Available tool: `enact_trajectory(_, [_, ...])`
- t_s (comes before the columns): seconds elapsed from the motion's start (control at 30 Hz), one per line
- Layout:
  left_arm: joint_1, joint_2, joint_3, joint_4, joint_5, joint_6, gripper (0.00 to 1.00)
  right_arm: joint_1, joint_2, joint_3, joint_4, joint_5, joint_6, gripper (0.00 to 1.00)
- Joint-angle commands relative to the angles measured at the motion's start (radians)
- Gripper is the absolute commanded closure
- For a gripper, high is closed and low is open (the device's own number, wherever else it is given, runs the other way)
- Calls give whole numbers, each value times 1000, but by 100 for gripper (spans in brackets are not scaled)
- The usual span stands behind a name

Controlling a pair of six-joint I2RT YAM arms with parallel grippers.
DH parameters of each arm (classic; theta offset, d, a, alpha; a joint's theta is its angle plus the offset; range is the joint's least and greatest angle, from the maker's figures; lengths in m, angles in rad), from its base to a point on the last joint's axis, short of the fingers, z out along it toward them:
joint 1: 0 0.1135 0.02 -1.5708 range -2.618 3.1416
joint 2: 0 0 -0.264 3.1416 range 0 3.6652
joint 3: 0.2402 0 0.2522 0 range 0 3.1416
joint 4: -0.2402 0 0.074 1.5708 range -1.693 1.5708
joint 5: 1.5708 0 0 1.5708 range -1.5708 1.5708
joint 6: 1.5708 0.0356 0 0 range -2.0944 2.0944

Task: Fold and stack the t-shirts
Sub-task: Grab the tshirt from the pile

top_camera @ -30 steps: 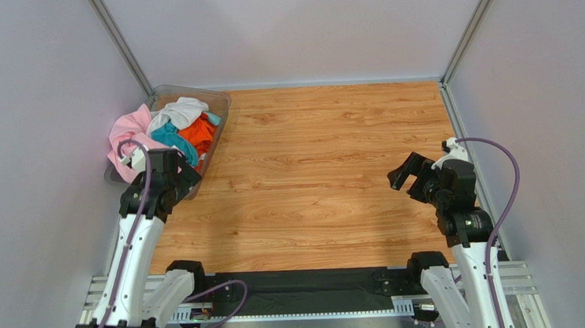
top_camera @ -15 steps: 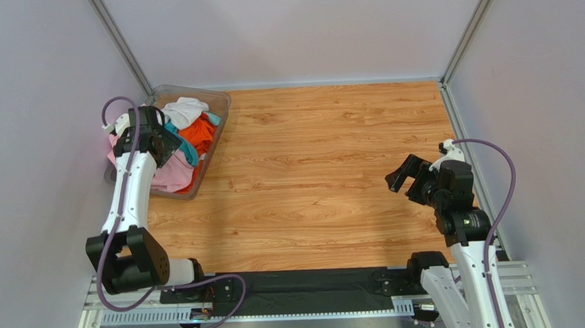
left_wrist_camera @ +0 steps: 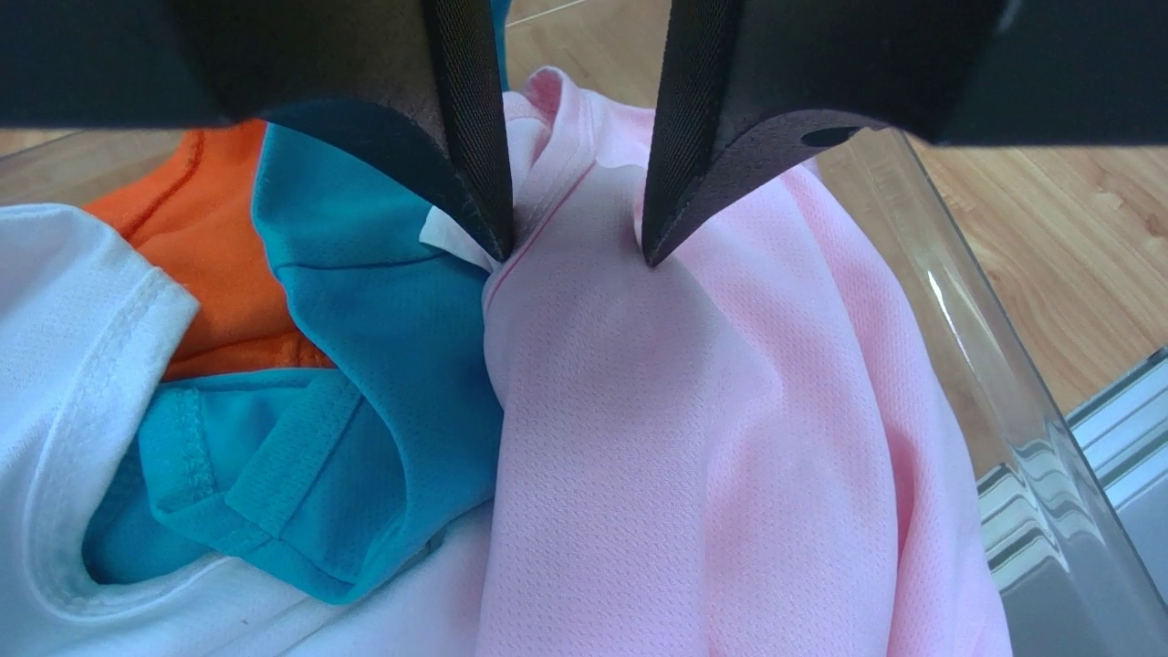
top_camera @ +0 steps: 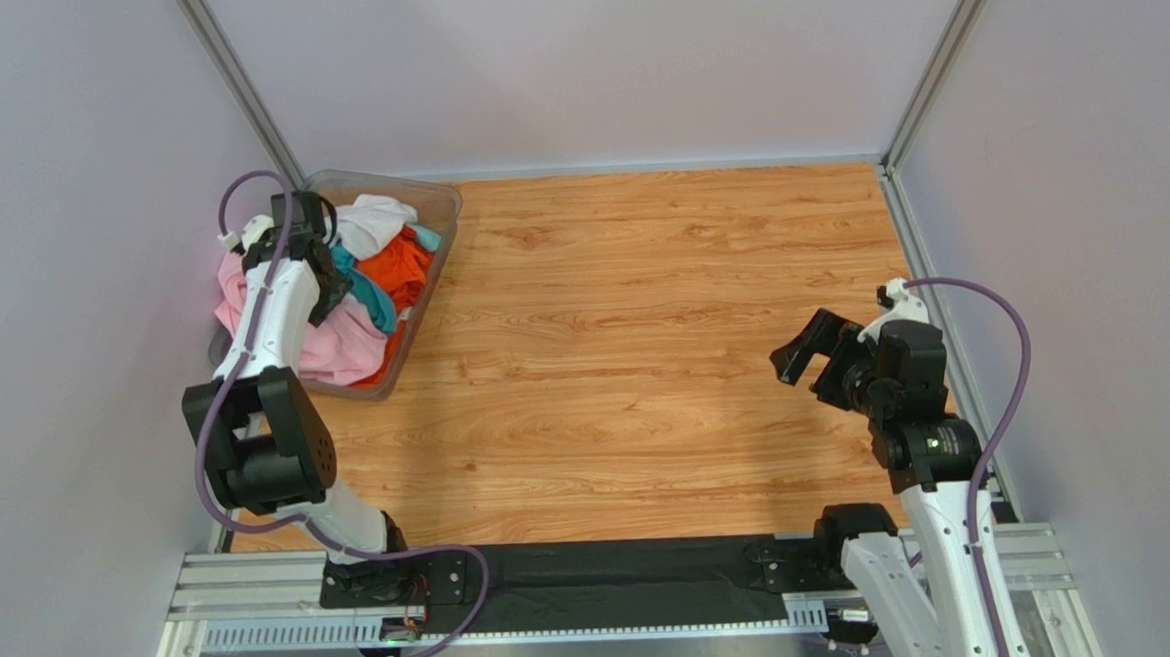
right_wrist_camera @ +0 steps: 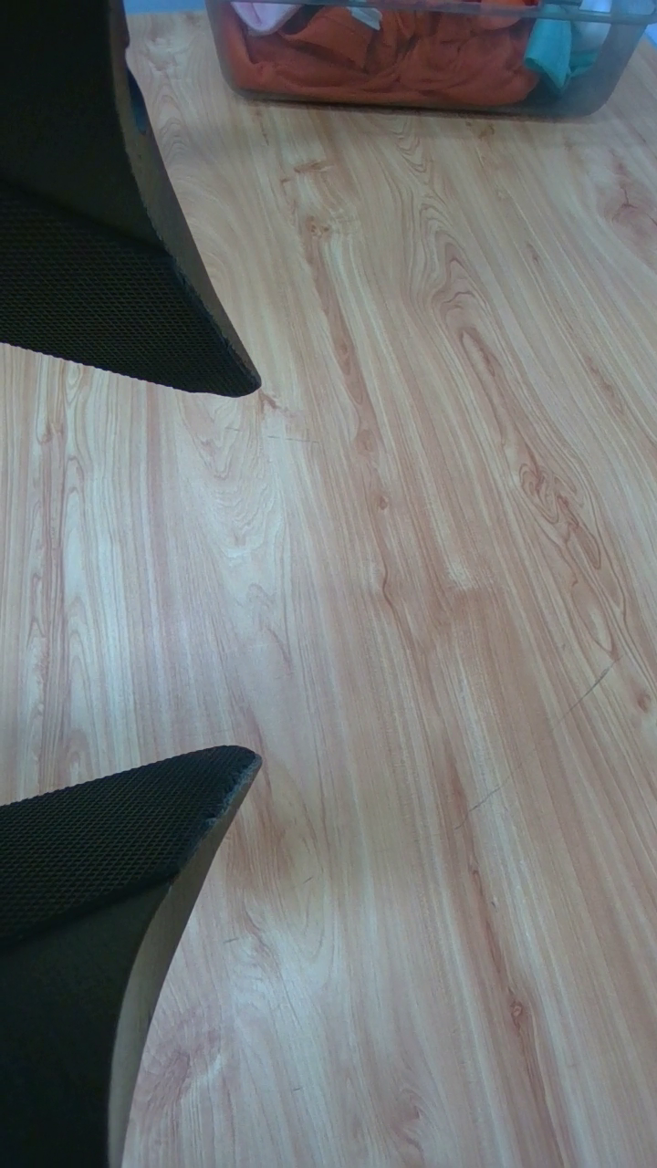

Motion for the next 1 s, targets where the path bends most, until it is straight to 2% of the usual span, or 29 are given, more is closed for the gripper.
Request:
enact_trajectory(0.0, [11,-2,7,8,-48,-29,53,-3,7,-11,22,-11,2,0])
enact_trajectory(0.07, [16,12,7,9,-41,-25,53,-3,13,-10,22,-15,0,0])
enact_trajectory(0.1, [19,27,12,5,-13,-20,56,-3,13,-10,22,-19,0,0])
enact_trajectory(0.13, [23,32,14,2,2,-20,67,-3,14,-10,20,-20,-3,0])
enact_trajectory(0.17, [23,38,14,-4,7,-34,72,-3,16,-10,20,-20,-3,0])
enact_trajectory(0.23, [23,34,6,-18,7,-45,90,-3,14,-10,19,-22,-3,0])
enact_trajectory(0.3, [25,12,-3,-32,5,-54,100,-3,14,-11,20,-22,-1,0])
enact_trajectory(0.43, [25,-70,-25,-66,-19,-75,100,-3,16,-11,22,-22,-1,0])
enact_trajectory(0.73, [23,-449,-68,-129,-2,-114,100,-3,22,-11,19,-8,3,0])
enact_trajectory(0.87, [23,-668,-54,-100,85,-104,100,-3,30,-11,16,-5,5,0])
enact_trajectory(0.97, [23,-785,-14,1,221,-89,100,-3,31,-11,13,-2,5,0])
